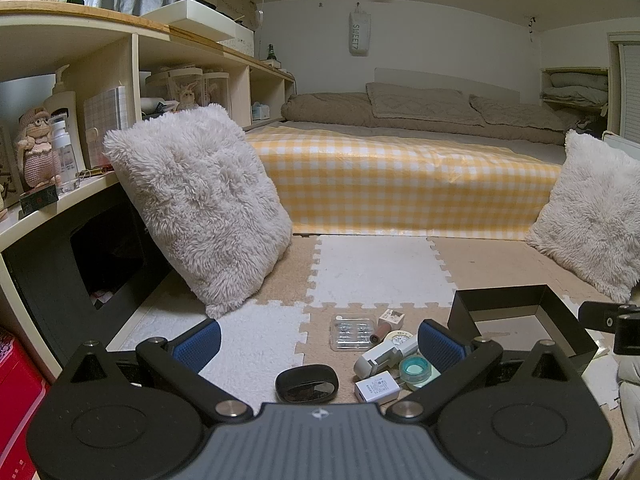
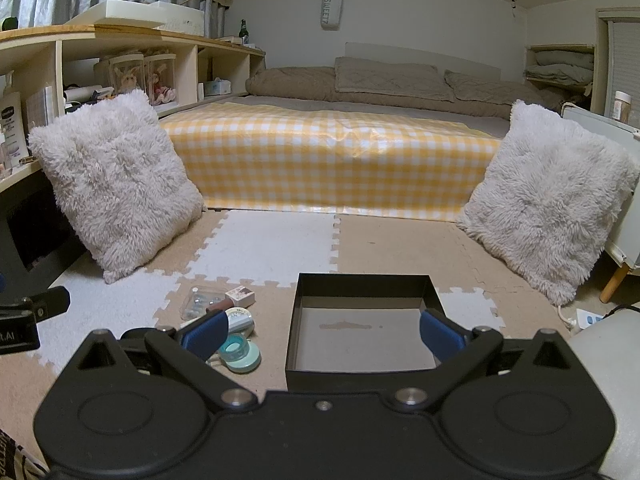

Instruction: Organize rigid objects

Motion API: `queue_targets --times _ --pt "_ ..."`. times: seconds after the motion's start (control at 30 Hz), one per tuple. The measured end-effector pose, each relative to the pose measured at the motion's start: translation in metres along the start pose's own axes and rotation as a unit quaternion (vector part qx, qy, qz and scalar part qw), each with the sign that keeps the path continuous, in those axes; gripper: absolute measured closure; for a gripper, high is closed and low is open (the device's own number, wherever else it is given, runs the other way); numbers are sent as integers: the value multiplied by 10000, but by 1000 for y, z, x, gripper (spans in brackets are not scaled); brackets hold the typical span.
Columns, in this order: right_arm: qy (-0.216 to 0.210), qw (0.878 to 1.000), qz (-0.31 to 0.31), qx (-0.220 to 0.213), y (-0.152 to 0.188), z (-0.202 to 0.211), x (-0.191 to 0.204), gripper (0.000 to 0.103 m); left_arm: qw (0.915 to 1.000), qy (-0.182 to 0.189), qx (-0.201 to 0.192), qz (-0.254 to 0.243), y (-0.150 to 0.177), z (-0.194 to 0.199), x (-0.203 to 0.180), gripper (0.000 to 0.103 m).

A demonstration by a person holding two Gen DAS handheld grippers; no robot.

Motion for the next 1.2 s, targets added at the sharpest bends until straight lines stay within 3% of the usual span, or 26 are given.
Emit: queue_targets --times 1.2 --pt "-141 9998 -158 24 -8 -3 -2 0 10000 -19 -72 -39 -5 -5 -2 0"
Point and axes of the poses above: each gripper's, at about its wrist camera, not at the fingertips, and z roughly against the way its jaws point, x to its left, y to its underside, the point moved 4 cm from there along -z, roughly the way its jaws point, and after that the axes turned 13 degrees about y, right-handed, at the moved point
